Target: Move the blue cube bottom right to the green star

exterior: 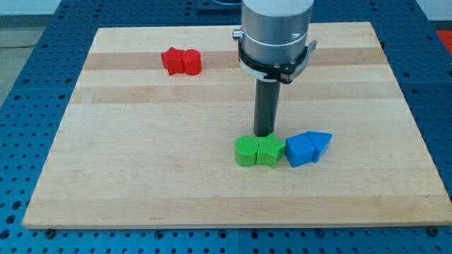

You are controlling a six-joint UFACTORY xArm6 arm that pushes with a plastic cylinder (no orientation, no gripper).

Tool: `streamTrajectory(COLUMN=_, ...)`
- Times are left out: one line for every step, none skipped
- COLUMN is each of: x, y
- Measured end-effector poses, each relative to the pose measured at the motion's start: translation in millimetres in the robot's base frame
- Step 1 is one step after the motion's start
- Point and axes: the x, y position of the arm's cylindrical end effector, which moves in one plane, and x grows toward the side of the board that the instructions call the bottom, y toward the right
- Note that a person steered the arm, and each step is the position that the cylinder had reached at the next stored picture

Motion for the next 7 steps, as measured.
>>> streamTrajectory(x=4, y=11)
streamTrajectory(x=4, y=26)
streamTrajectory(x=4, y=46)
streamTrajectory(x=6, y=53)
streamTrajectory(x=23, y=54)
streamTrajectory(x=33, y=54)
streamTrajectory(x=38, y=54)
